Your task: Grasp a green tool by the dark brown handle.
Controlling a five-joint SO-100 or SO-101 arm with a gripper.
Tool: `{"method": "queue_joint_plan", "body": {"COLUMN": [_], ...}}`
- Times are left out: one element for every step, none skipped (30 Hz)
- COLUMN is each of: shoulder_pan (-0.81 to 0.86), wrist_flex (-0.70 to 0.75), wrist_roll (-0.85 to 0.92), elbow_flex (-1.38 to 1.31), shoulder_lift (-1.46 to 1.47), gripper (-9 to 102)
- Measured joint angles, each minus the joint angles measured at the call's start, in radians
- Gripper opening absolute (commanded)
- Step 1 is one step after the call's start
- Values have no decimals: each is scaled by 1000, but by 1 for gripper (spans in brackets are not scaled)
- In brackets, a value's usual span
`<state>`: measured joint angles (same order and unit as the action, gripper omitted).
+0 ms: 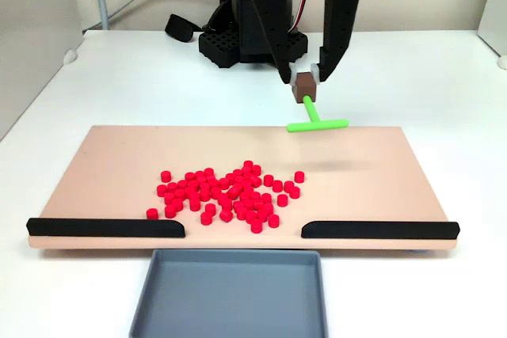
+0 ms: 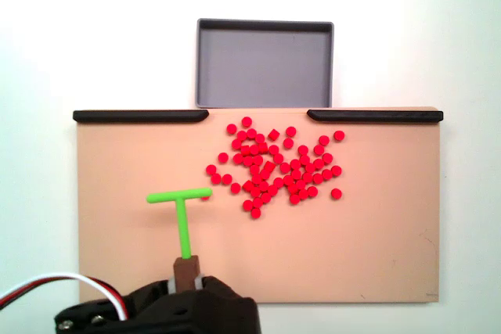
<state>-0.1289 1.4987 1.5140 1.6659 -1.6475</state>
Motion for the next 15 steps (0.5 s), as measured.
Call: {"method": "queue_joint_plan", "body": {"shoulder_pan": [14, 25, 34, 41, 46, 49, 49, 49, 49, 49, 49, 49, 52, 58, 66], "wrist_flex": [0, -2, 0, 0, 0, 0, 0, 0, 0, 0, 0, 0, 0, 0, -2], "wrist_roll": [14, 25, 31, 32, 32, 31, 29, 29, 20, 15, 12, 12, 12, 15, 15], "elbow_flex": [0, 0, 0, 0, 0, 0, 0, 0, 0, 0, 0, 0, 2, 3, 11], "shoulder_lift": [-3, -9, -14, -18, -23, -26, -28, -28, -28, -28, -28, -28, -28, -28, -29], "gripper": [0, 0, 0, 0, 0, 0, 0, 0, 0, 0, 0, 0, 0, 0, 0]}}
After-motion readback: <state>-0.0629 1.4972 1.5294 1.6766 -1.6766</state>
